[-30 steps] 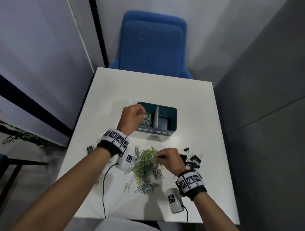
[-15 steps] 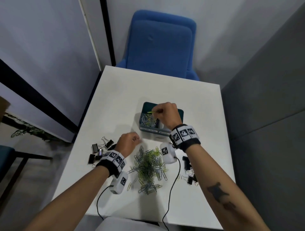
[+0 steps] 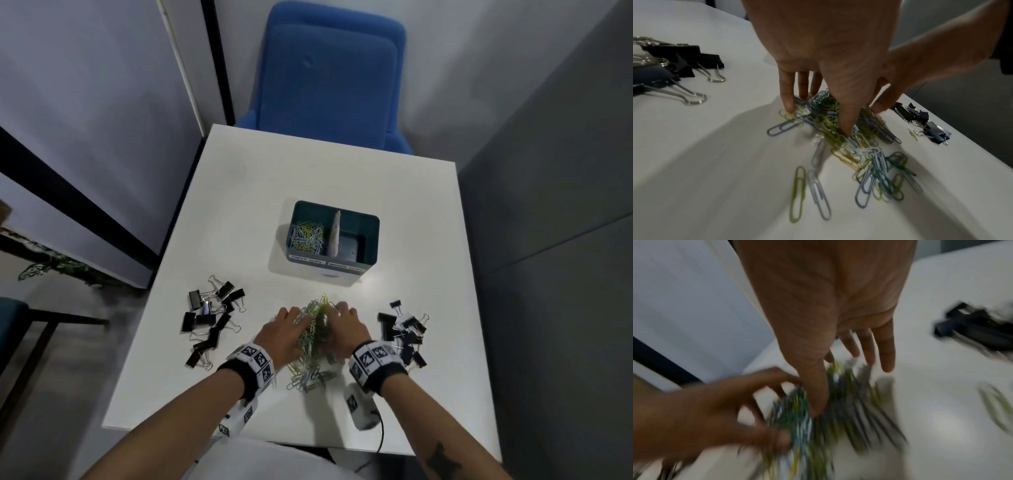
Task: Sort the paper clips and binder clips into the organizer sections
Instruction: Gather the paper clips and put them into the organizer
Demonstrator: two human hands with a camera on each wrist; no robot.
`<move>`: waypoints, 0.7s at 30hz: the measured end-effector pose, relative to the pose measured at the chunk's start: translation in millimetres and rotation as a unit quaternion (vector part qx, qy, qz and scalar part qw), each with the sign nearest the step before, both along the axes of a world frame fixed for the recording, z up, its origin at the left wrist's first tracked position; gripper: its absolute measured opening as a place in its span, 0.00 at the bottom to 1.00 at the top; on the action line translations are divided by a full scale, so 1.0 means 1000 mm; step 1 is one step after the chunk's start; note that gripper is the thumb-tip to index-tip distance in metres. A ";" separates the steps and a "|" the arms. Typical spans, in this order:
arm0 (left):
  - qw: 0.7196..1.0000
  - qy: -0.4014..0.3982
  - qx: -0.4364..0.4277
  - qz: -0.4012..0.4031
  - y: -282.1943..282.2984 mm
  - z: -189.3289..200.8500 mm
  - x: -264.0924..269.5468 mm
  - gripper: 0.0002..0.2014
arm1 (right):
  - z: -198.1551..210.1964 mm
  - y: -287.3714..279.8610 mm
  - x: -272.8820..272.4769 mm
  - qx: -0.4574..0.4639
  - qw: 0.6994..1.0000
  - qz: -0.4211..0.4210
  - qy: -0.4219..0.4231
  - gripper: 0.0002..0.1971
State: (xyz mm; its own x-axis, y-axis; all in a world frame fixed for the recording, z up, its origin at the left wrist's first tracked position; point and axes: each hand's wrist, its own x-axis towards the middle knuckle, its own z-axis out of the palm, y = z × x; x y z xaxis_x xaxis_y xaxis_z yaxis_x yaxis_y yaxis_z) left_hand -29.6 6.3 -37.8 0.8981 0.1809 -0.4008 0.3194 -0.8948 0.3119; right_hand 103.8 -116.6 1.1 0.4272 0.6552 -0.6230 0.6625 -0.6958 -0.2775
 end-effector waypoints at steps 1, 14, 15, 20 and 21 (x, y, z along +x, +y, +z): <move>1.000 -0.011 -0.003 0.008 0.000 -0.001 0.000 0.36 | -0.005 -0.006 -0.008 0.012 1.000 0.004 -0.011 0.43; 0.988 -0.030 -0.108 0.110 0.021 0.008 -0.002 0.04 | -0.025 -0.014 -0.024 0.129 0.986 -0.106 -0.017 0.13; 0.986 -0.033 -0.112 0.115 0.022 0.010 -0.003 0.04 | -0.025 -0.014 -0.023 0.131 0.984 -0.116 -0.014 0.11; 0.985 -0.074 -0.115 0.104 0.028 0.034 0.000 0.07 | -0.026 -0.017 -0.018 0.134 0.983 -0.121 -0.012 0.06; 0.983 -0.084 -0.122 0.104 0.030 0.042 0.001 0.07 | -0.025 -0.019 -0.017 0.132 0.984 -0.122 -0.012 0.06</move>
State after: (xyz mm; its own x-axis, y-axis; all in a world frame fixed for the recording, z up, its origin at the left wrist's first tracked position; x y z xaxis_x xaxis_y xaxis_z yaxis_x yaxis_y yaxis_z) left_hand -28.5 36.4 4.3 0.9092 0.2847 -0.3039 0.4132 -0.7071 0.5739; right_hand 86.8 -135.1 -24.3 0.6049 0.6684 -0.4328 0.4932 -0.7412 -0.4554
